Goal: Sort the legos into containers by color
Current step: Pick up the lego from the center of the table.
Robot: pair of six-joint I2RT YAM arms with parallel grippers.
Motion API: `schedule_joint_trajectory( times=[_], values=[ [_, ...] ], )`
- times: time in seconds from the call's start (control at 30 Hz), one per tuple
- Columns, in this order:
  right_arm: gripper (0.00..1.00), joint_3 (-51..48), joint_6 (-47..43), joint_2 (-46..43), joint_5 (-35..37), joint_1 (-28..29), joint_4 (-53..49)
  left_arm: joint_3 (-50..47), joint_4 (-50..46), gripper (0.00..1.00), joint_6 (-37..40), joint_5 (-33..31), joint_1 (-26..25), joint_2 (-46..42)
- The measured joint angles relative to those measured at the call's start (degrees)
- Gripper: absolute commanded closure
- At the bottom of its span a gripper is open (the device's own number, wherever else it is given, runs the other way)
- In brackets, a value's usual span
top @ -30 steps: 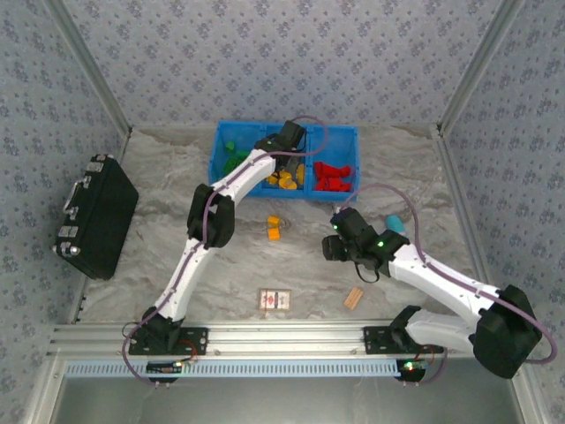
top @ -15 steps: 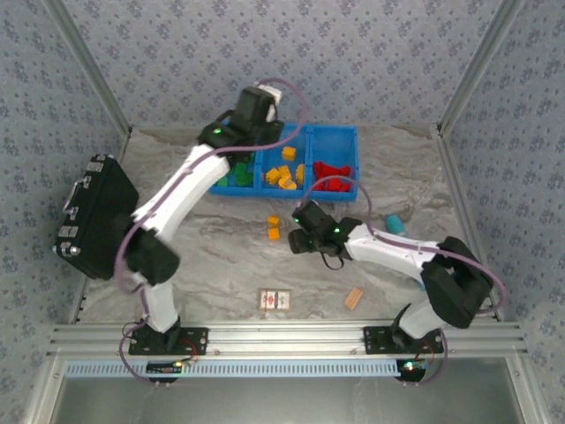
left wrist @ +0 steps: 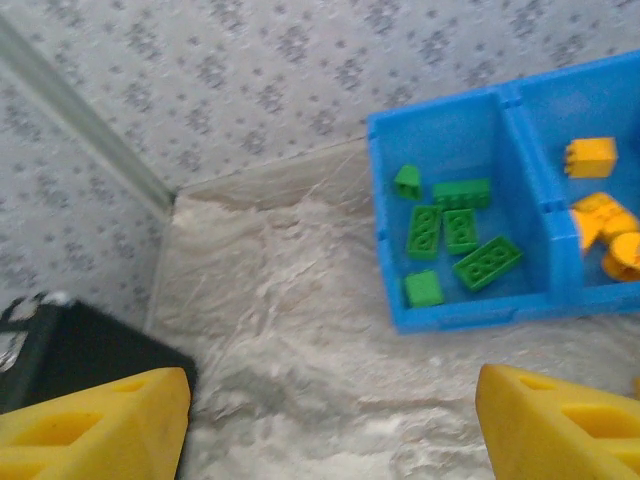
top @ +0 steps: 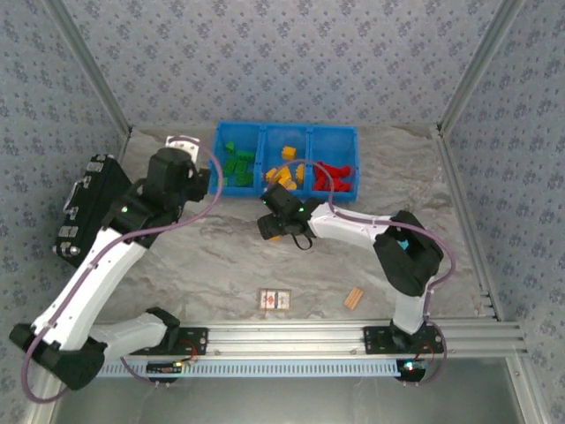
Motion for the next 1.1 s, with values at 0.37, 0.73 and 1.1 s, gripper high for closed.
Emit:
schedule_joint_trajectory(
  times=[0.37, 0.73, 1.1],
  values=[
    [0.17, 7.3, -0.2, 8.3, -1.3, -3.6, -2.7, -3.1, -5.1, 0.22, -0.4, -0.4, 2.2, -6.2],
    [0.34, 8.6, 0.6, 11.8, -3.4, -4.4, -3.2, -5.2, -6.1, 0.21, -0.4, -0.4, 2.9, -6.4],
    [0.5, 10.5, 0.6, 13.8, -4.9, -6.1, -3.0, -6.0, -5.9, 0.21, -1.7, -0.3, 3.0, -5.4]
  ],
)
